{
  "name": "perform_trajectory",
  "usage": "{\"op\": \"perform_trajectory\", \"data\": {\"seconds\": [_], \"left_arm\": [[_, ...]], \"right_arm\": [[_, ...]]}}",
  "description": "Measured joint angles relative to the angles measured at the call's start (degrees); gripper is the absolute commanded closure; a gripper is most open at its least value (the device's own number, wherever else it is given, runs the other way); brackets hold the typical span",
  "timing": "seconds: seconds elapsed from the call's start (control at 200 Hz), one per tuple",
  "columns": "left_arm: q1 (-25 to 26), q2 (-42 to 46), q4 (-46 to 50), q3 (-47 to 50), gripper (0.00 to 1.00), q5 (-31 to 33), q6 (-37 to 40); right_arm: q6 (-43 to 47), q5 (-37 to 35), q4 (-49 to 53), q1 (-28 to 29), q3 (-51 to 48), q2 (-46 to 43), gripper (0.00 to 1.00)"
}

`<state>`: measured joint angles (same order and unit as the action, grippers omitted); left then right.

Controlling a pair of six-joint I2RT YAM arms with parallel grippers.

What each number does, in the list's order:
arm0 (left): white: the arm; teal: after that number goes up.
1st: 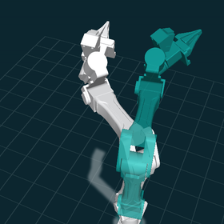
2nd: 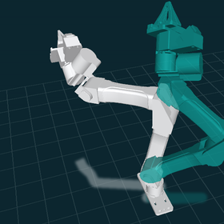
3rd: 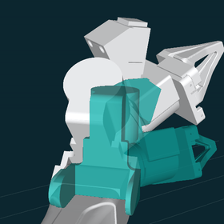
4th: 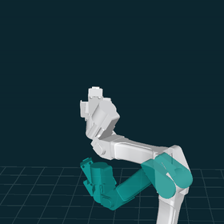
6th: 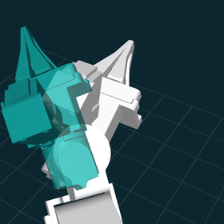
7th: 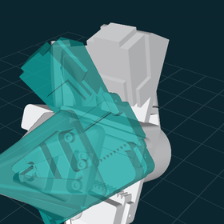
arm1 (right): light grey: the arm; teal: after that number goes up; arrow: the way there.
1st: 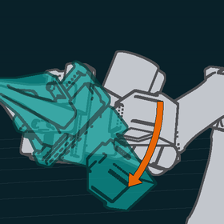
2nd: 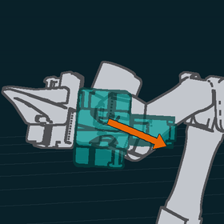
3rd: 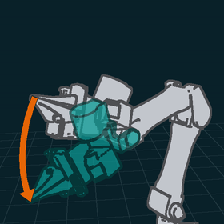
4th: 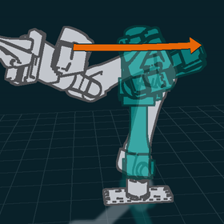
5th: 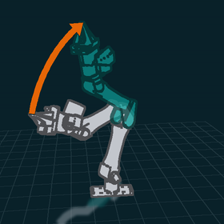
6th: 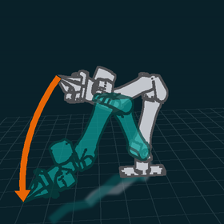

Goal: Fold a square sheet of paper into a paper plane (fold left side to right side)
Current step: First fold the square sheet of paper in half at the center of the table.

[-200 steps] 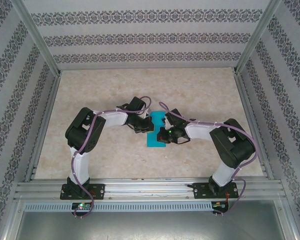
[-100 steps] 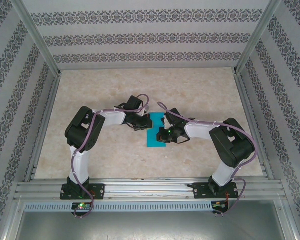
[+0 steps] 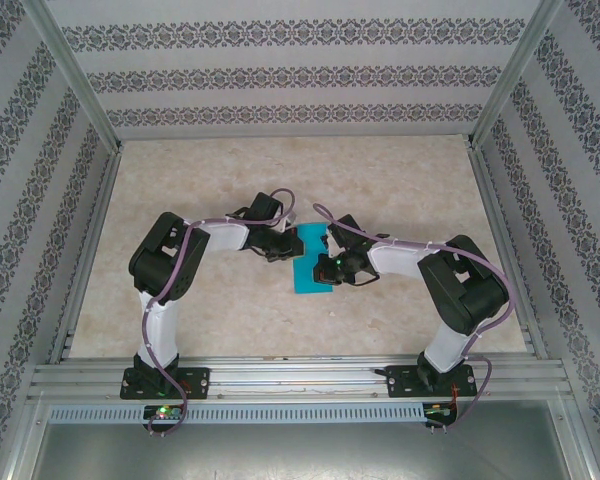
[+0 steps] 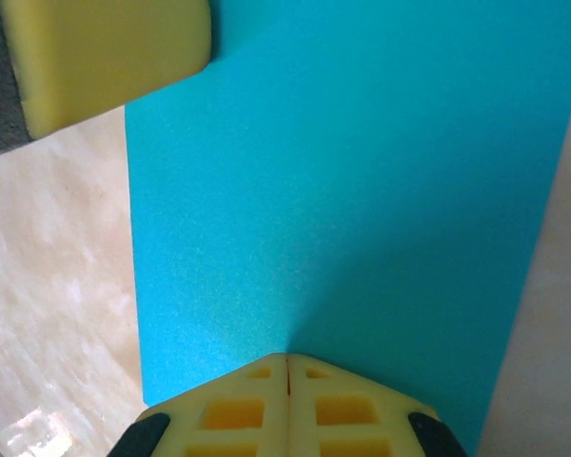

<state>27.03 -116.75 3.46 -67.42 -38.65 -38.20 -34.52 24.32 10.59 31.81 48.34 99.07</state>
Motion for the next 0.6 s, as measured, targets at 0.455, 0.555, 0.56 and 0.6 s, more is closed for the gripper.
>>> {"op": "perform_trajectory", "data": {"seconds": [0.455, 0.555, 0.56, 0.6], "left_arm": [[-3.67, -6.78, 3.87, -11.26, 0.98, 0.0, 1.42], [-4.39, -8.31, 4.72, -14.08, 0.98, 0.85, 1.99], [-4.44, -8.35, 4.74, -14.16, 0.98, 0.85, 2.01], [-4.79, -8.98, 5.14, -15.28, 0.98, 1.22, 2.14]], "right_arm": [[0.46, -2.71, -3.23, -0.96, 0.57, 0.85, 1.0], [0.46, -2.71, -3.23, -0.96, 0.57, 0.9, 1.0], [0.46, -2.71, -3.23, -0.96, 0.57, 0.9, 1.0], [0.48, -2.69, -3.23, -0.96, 0.57, 0.9, 1.0]]}}
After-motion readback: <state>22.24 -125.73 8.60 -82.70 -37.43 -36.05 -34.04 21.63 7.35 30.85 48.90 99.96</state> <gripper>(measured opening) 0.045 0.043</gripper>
